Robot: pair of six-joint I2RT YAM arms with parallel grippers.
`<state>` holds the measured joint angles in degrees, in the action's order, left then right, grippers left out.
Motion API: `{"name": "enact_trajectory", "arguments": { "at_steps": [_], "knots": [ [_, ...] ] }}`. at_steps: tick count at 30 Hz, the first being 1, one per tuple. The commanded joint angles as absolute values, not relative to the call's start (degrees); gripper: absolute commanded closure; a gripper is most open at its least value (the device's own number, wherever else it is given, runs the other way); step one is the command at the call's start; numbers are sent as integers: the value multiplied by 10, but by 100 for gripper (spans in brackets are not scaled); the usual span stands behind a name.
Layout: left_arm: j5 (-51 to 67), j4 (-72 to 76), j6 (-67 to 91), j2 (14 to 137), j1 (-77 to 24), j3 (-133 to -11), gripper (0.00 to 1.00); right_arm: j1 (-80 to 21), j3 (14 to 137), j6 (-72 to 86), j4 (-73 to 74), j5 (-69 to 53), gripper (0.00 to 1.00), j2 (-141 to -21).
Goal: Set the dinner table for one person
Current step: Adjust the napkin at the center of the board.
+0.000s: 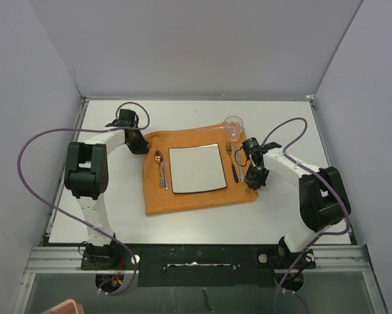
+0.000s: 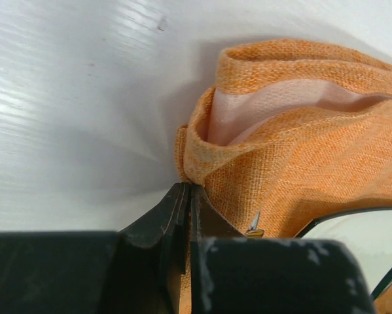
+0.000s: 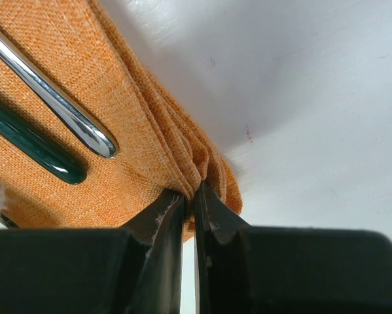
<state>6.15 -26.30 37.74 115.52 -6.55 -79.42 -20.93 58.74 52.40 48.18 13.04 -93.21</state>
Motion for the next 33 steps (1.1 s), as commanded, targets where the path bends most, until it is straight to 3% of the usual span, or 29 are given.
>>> {"name": "enact_trajectory", "arguments": {
  "at_steps": [1, 15, 33],
  "knots": [
    [99, -218, 373, 1170, -81, -834, 100, -218, 584, 552, 444, 159, 100, -919],
    [98, -240, 366, 1266, -98, -958, 100, -216, 592, 562, 445, 190, 100, -920],
    [98, -256, 358, 1302, -120, -1018, 100, -181, 617, 527, 438, 217, 100, -940]
  ]
}}
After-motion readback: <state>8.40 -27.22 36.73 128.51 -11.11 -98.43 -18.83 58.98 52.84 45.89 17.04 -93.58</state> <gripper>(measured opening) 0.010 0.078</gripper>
